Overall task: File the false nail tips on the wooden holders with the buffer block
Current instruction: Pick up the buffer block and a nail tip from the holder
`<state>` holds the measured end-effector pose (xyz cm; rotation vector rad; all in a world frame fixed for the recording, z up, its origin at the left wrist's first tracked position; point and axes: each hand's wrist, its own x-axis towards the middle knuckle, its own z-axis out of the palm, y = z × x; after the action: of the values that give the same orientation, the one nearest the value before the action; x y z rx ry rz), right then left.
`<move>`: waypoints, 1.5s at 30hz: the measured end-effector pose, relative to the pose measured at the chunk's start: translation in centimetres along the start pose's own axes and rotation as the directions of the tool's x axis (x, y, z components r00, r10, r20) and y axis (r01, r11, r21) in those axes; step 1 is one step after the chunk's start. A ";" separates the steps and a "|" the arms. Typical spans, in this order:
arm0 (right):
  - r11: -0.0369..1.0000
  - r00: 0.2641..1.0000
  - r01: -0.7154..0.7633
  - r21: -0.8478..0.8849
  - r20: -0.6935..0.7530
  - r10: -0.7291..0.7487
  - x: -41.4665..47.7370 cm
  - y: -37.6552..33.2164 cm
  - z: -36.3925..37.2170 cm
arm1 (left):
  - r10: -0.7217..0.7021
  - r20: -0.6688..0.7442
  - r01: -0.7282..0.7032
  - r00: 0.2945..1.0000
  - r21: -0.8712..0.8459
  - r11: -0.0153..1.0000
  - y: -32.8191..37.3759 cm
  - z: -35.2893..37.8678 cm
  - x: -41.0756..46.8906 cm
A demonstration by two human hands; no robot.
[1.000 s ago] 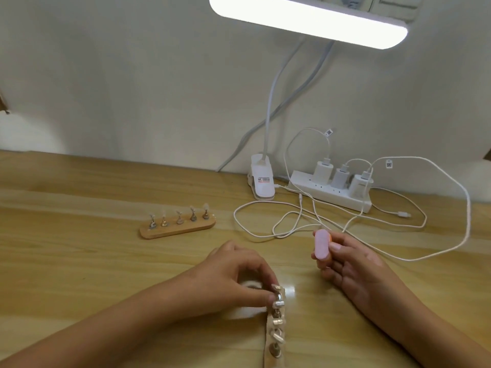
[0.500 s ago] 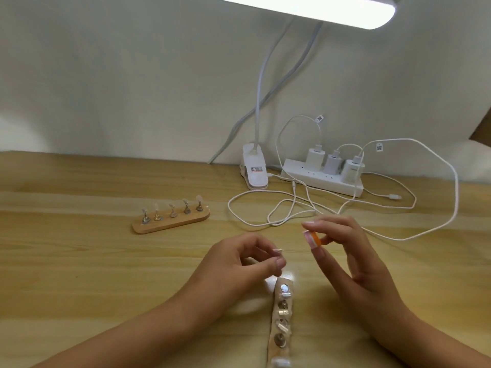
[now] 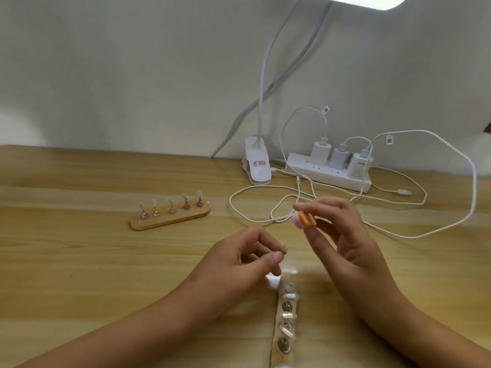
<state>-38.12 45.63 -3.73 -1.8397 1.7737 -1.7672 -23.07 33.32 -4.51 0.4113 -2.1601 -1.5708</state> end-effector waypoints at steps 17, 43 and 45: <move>0.996 0.991 0.008 -0.091 0.137 0.005 -0.7 0.0 0.0 | 0.045 0.029 -0.044 0.999 -0.028 0.999 0.4 -0.1 -0.4; 0.997 0.995 0.082 -0.015 -0.047 -0.082 -0.8 -0.7 -0.3 | -0.008 -0.048 0.004 0.999 -0.077 0.997 -0.2 -0.2 0.0; 0.998 0.998 0.063 -0.027 0.019 -0.062 -1.0 -0.4 0.0 | 0.002 -0.056 -0.007 0.998 -0.085 0.996 -0.1 -0.2 0.0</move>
<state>-37.52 46.42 -4.07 -1.9364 1.7624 -1.7487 -22.98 33.07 -4.58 0.4181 -2.0435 -1.6228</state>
